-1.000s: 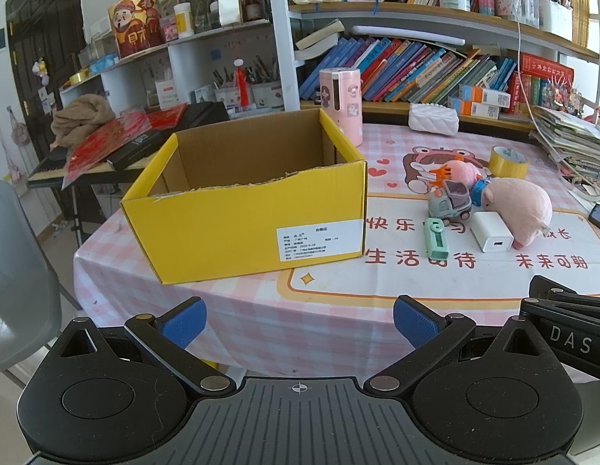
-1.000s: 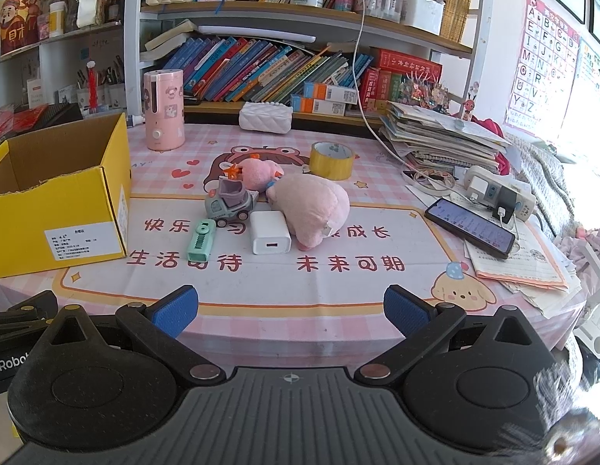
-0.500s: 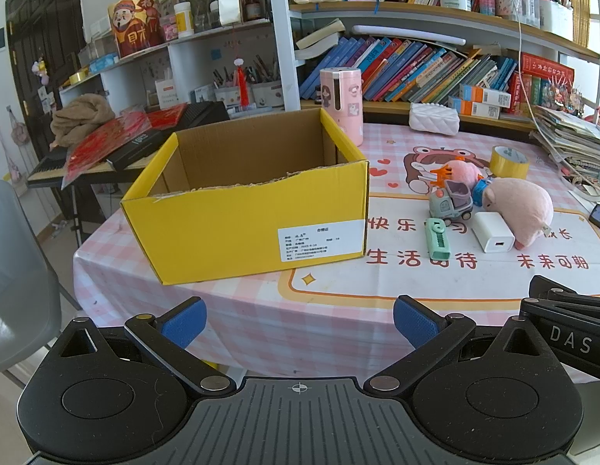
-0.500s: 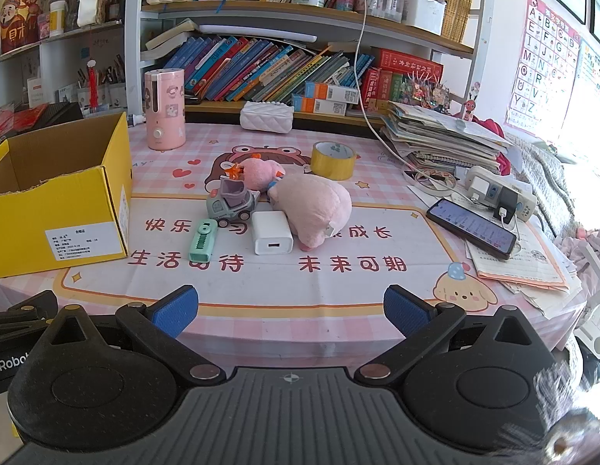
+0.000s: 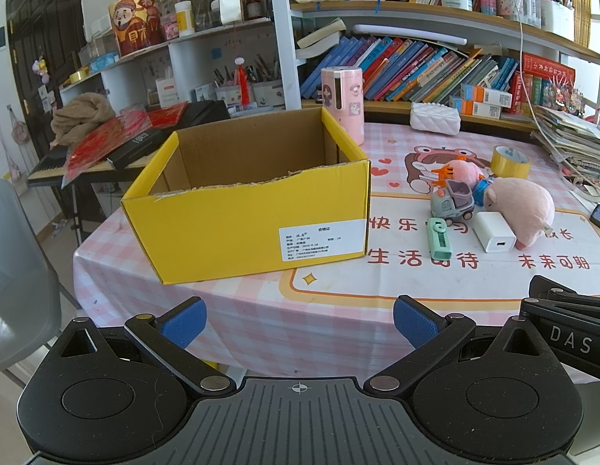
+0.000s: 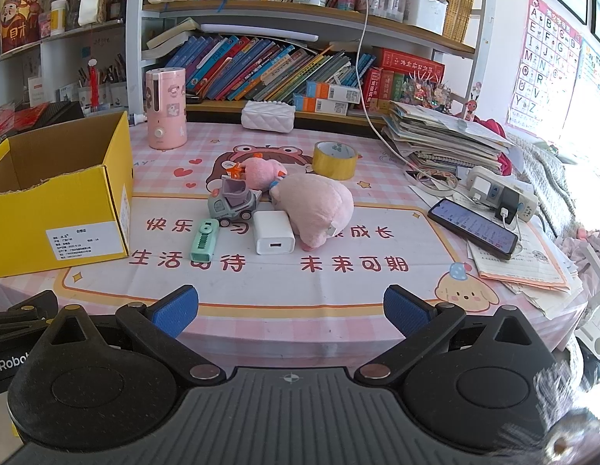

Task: Organize objects

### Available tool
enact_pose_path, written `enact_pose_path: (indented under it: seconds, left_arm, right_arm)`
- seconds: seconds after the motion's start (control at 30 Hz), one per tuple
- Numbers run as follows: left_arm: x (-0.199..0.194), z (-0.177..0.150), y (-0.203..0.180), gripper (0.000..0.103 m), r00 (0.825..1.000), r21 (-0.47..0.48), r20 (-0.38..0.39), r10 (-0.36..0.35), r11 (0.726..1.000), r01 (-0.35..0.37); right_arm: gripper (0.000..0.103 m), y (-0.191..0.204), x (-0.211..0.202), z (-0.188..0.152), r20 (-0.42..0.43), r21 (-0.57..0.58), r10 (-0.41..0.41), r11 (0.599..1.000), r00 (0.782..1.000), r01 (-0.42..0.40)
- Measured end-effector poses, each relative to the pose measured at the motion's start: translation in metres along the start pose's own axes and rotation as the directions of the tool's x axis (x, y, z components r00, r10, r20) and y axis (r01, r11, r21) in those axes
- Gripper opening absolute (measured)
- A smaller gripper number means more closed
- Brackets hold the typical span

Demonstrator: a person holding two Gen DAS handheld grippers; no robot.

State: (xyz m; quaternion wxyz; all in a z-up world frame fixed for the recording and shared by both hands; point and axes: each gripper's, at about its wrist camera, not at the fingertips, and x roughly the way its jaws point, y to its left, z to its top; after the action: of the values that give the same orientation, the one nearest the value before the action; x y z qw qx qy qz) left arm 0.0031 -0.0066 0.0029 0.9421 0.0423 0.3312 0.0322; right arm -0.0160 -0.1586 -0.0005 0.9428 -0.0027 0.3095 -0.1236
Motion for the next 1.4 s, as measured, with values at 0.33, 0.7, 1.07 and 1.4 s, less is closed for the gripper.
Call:
enact_pose_path:
  seconds: [0.33, 0.7, 1.07, 1.4]
  left_arm:
    - [0.0, 0.0, 0.0, 0.103, 1.0, 0.0, -0.001, 0.001, 1.0, -0.001]
    - [0.004, 0.002, 0.0, 0.103, 1.0, 0.002, 0.0, -0.007, 1.0, 0.007]
    - [0.012, 0.007, 0.0, 0.103, 1.0, 0.005, 0.0, -0.027, 1.0, 0.027]
    - [0.018, 0.013, -0.013, 0.103, 0.999, 0.002, -0.007, -0.035, 0.999, 0.035]
  right_arm:
    - [0.103, 0.0, 0.0, 0.0, 0.0, 0.0, 0.0, 1.0, 1.0, 0.0]
    - [0.102, 0.002, 0.001, 0.001, 0.0, 0.0, 0.0, 1.0, 1.0, 0.0]
    - [0.1, 0.001, 0.001, 0.002, 0.0, 0.0, -0.003, 1.0, 1.0, 0.003]
    - [0.099, -0.009, 0.012, 0.012, -0.003, -0.002, -0.001, 1.0, 1.0, 0.001]
